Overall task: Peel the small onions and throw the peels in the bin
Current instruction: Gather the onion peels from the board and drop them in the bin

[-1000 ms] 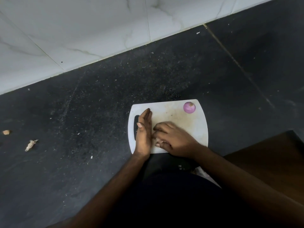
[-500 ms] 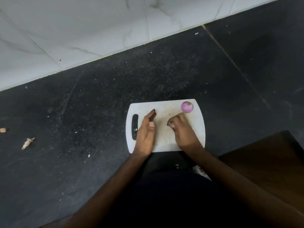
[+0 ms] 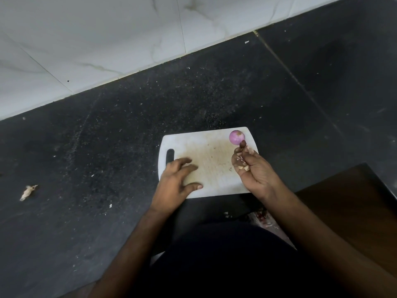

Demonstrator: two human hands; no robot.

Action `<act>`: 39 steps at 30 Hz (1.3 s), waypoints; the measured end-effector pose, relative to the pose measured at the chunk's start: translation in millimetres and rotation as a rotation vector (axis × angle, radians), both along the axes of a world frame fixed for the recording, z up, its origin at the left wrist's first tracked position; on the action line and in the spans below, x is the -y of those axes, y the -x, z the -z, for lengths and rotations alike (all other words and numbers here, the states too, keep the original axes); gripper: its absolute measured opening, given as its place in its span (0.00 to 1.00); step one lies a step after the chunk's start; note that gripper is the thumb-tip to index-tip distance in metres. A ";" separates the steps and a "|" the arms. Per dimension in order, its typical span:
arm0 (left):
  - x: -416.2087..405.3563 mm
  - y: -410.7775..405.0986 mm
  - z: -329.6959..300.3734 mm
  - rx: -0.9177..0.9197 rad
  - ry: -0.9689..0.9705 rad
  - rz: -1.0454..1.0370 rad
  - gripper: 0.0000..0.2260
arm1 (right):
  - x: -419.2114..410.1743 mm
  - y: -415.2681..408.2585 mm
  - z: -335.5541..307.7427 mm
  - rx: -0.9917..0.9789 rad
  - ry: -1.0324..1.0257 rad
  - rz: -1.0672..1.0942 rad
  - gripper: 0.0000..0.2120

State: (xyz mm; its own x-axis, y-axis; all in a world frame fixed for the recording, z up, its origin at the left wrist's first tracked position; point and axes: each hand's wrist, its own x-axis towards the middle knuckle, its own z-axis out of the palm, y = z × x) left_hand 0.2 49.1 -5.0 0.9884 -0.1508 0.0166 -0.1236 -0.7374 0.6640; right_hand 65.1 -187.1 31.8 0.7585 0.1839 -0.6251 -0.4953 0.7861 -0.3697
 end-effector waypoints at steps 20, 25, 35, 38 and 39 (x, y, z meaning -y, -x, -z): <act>49.2 -29.4 -26.7 -0.121 0.351 -0.220 0.07 | 10.1 12.4 15.6 0.595 1.404 -0.368 0.27; 64.2 -42.7 -27.7 -0.009 0.201 -0.032 0.09 | 17.0 14.9 17.2 0.740 1.719 -0.694 0.12; 70.7 -55.8 -12.6 -0.033 0.147 0.032 0.06 | 9.7 26.0 16.1 0.738 1.995 -1.037 0.13; 73.0 -53.1 -12.3 -0.008 0.113 0.076 0.04 | 5.9 28.0 15.6 0.706 1.999 -1.022 0.13; 73.7 -51.2 -11.9 0.006 0.080 0.097 0.04 | 6.2 26.9 15.1 0.674 1.945 -0.967 0.13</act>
State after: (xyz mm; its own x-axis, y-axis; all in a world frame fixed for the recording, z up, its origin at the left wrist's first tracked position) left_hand 51.4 -24.5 6.9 0.9691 -0.2435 0.0385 -0.1961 -0.6667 0.7191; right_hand 38.2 -193.3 16.7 0.9557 0.1926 -0.2226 0.1023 -0.9264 -0.3623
